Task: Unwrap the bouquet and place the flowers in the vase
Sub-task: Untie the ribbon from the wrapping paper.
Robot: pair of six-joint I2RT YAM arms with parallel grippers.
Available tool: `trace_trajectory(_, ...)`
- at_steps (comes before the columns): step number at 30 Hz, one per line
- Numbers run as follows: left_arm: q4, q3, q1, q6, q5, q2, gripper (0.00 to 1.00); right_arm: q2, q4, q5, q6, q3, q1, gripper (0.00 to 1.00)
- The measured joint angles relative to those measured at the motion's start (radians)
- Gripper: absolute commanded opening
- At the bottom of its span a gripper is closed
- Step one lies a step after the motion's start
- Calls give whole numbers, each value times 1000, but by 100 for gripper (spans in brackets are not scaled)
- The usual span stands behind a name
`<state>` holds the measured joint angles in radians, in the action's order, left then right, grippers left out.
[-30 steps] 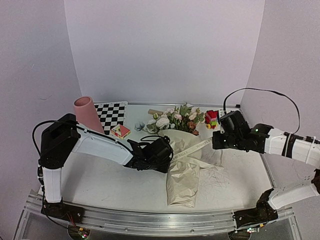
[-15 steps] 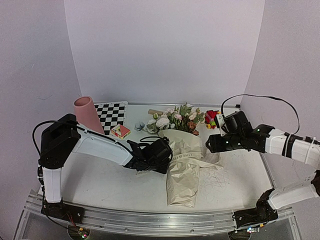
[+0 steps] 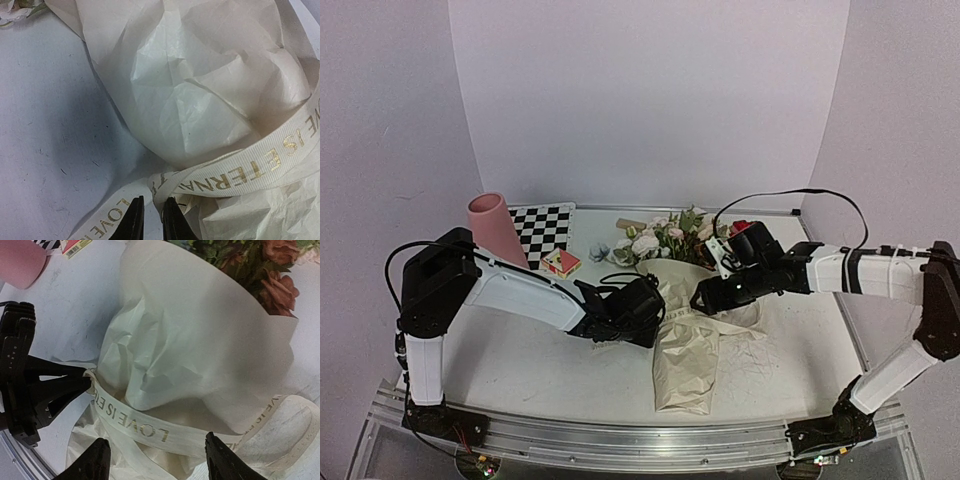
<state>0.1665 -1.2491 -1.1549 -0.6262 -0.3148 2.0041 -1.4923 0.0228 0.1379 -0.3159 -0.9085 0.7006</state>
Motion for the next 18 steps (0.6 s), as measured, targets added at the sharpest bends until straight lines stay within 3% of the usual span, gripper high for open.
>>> trace_trajectory(11,0,0,0,1,0,0,16,-91,12,9,9,-39,24,56)
trace_trajectory(13,0,0,0,1,0,0,16,-99,11,9,9,-39,26,49)
trace_trajectory(18,0,-2,0,1,0,0,16,-101,12,10,6,-39,31,21)
